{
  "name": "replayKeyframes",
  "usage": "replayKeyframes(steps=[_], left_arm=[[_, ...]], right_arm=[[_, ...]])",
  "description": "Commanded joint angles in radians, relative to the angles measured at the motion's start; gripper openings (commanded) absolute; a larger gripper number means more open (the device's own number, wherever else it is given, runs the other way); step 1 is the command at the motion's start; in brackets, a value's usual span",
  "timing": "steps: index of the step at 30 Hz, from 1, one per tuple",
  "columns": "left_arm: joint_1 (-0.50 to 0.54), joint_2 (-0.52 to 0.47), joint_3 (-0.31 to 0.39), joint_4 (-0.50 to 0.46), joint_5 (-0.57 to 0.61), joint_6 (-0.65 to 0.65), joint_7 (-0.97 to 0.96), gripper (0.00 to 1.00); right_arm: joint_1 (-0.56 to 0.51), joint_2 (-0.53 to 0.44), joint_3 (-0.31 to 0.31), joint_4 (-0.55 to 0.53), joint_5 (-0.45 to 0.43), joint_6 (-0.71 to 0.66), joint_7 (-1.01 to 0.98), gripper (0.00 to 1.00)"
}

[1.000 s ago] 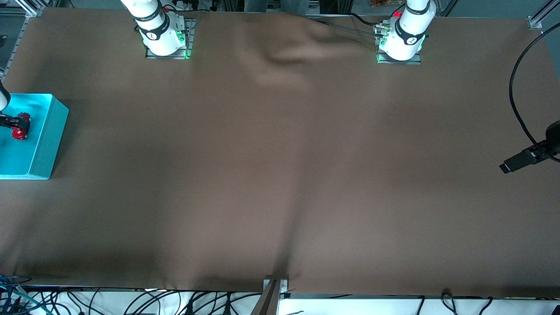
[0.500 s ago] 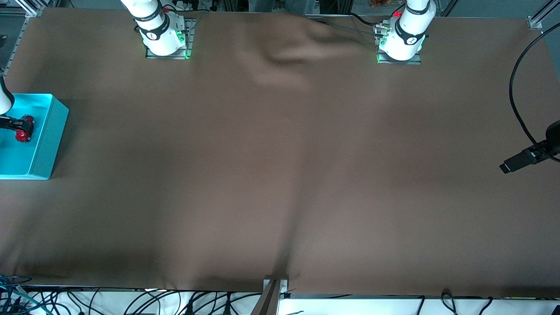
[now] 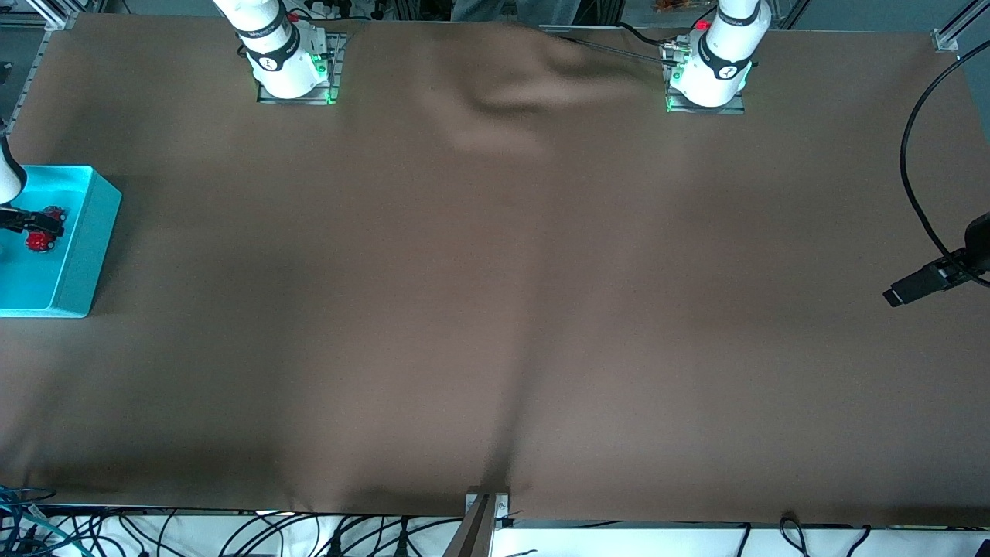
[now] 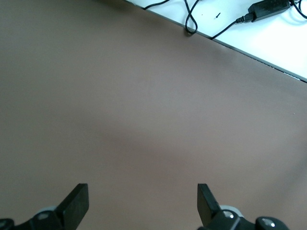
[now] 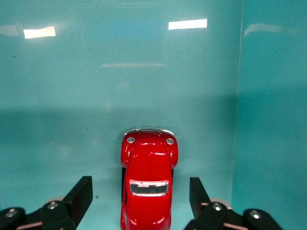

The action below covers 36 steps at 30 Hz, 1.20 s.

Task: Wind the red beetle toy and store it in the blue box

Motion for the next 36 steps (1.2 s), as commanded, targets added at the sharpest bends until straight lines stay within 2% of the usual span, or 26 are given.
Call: replayKeyframes(steps=[1, 11, 29, 36], left_arm=[[0.0, 0.002, 0.0, 0.014, 0.017, -0.002, 0.025, 1.0], [0.002, 0.003, 0.0, 0.014, 0.017, -0.002, 0.025, 1.0], [0.004, 0.003, 0.0, 0.014, 0.015, 0.0, 0.025, 1.0], [0.004, 0.003, 0.0, 0.014, 0.015, 0.0, 0.025, 1.0]], right_arm=[[0.019, -0.088, 0.001, -0.01, -0.003, -0.094, 0.007, 1.0], [0.082, -0.212, 0.003, -0.011, -0.003, -0.226, 0.007, 1.0], [0.274, -0.369, 0.004, -0.011, 0.009, -0.333, 0.015, 1.0], [0.379, -0.413, 0.0, -0.01, 0.009, -0.389, 0.165, 1.0]])
